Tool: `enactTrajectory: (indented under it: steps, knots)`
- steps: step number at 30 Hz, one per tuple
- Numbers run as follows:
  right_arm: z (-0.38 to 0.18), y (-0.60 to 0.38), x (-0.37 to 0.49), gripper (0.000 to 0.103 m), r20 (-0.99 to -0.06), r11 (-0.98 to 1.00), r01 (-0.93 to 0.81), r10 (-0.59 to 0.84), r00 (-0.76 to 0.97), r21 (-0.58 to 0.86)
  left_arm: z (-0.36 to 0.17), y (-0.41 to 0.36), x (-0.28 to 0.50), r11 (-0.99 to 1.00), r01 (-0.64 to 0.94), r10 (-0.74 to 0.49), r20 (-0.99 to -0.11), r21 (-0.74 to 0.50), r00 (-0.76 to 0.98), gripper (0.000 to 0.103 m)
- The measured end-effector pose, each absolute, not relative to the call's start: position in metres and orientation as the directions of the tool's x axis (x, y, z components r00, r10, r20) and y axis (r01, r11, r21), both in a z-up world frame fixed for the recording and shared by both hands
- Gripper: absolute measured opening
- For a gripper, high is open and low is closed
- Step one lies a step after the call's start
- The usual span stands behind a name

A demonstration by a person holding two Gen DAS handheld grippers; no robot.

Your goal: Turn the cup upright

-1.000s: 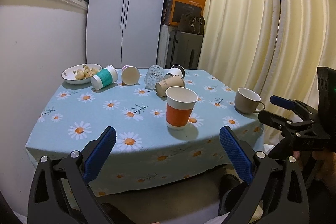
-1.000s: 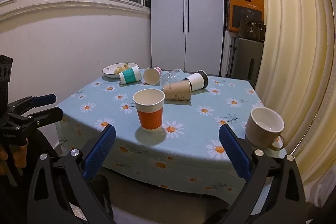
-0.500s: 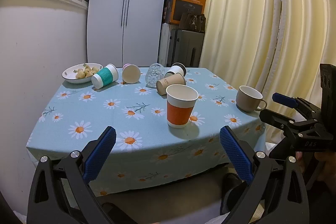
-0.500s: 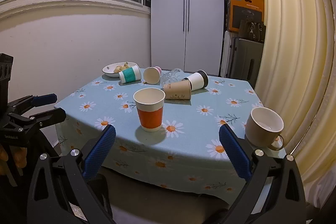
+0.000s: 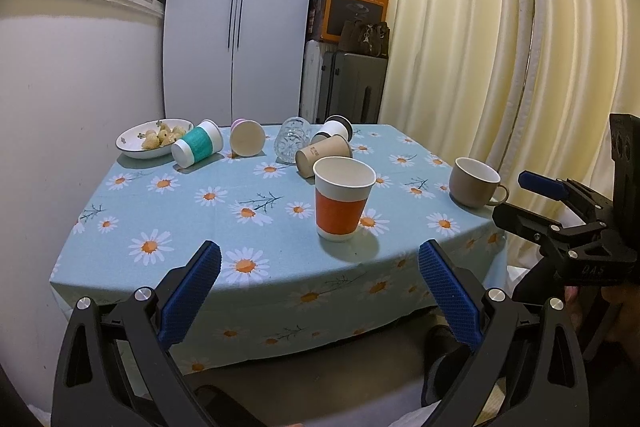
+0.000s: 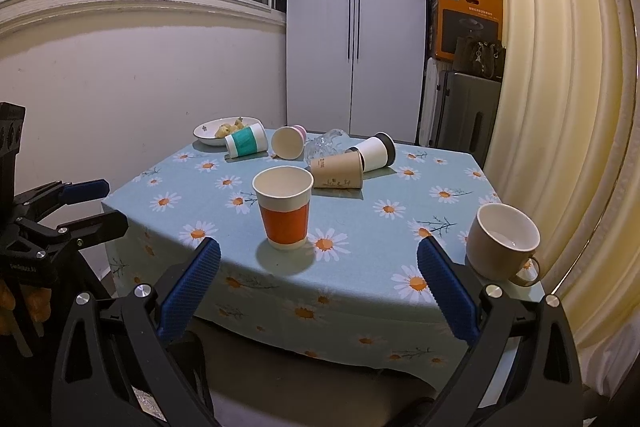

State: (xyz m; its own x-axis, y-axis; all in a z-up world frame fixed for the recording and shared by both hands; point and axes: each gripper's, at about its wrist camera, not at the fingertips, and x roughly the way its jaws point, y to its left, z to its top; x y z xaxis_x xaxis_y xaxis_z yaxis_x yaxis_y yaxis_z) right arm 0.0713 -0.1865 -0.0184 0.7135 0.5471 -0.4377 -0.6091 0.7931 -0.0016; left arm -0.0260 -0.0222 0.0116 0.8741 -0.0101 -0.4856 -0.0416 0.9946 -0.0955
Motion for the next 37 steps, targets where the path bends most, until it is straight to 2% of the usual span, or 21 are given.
enactTrajectory:
  steps: [37]
  knots:
    - [-0.0247,-0.1864,0.0738,0.098,-0.447,0.789,-0.614,0.544,0.71,-0.015,0.0115,-0.0206,-0.0268,0.994,-0.033,-0.023,-0.482,-0.107,0.876,0.096]
